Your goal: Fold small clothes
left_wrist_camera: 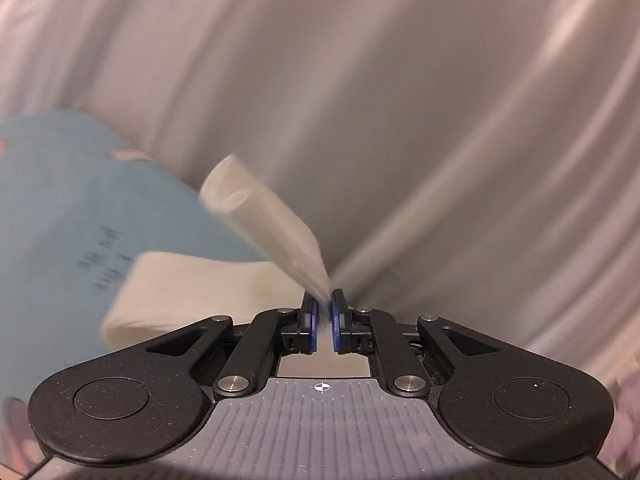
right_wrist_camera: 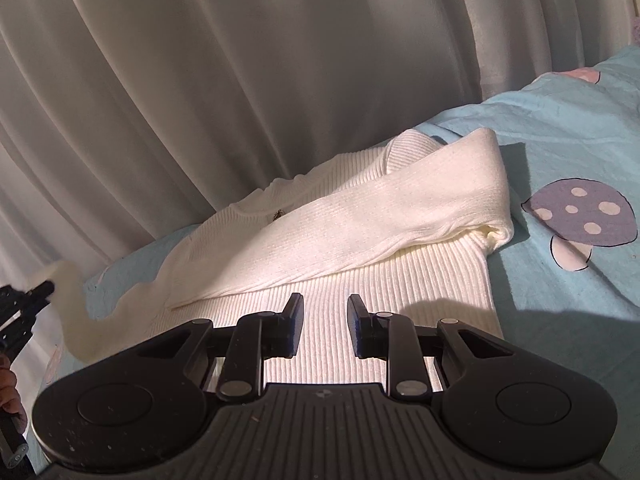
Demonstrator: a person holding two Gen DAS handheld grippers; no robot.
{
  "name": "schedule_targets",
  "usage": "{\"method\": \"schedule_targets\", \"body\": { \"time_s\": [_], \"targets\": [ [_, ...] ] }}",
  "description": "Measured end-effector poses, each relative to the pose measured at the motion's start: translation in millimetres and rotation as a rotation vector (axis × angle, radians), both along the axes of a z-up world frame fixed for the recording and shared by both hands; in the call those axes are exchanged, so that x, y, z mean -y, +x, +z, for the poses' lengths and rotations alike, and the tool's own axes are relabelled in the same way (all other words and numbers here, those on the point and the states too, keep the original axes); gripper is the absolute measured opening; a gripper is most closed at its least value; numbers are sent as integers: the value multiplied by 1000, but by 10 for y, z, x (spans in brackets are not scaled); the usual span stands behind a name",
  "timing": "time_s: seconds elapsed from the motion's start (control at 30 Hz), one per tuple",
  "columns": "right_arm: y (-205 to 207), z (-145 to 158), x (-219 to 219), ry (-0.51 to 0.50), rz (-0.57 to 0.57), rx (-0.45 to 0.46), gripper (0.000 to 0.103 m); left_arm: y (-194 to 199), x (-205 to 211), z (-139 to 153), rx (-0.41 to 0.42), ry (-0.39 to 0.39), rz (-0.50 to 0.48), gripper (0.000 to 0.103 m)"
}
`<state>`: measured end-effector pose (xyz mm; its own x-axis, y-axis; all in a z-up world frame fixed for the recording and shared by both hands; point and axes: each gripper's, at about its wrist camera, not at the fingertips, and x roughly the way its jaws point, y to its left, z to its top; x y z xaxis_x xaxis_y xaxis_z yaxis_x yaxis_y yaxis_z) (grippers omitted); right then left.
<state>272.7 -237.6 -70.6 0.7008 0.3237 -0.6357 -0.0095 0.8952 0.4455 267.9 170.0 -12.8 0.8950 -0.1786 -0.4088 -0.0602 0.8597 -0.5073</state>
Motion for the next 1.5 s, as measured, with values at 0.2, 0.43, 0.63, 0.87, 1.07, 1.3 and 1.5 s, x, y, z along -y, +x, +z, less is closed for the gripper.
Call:
{"method": "schedule_targets", "body": {
  "time_s": [0.2,0.43,0.63,0.87,1.07,1.3,1.5],
  "targets": [
    [64,-18,-21,0,41,-31,25,98,831,-402,-163,98,-138,59],
    [480,-162,-310,115,157,-85,45,-165,195,-561,-268,106,194,80],
    [824,-263,-840,24,242,-85,45,-208,-23,-618,-299,103,238,80],
    [920,-300,-1004,23,301,-103,13,-183,29,-669,-312,116,208,80],
    [765,211,-894,-173,247,159,6,-87,155,-641,-310,139,159,79],
    [833,92,-26,-245,72,72,8,105,408,-629,-293,208,59,79],
    [857,-200,165,-130,48,-24,23,245,581,-722,-322,268,16,79]
  ]
}}
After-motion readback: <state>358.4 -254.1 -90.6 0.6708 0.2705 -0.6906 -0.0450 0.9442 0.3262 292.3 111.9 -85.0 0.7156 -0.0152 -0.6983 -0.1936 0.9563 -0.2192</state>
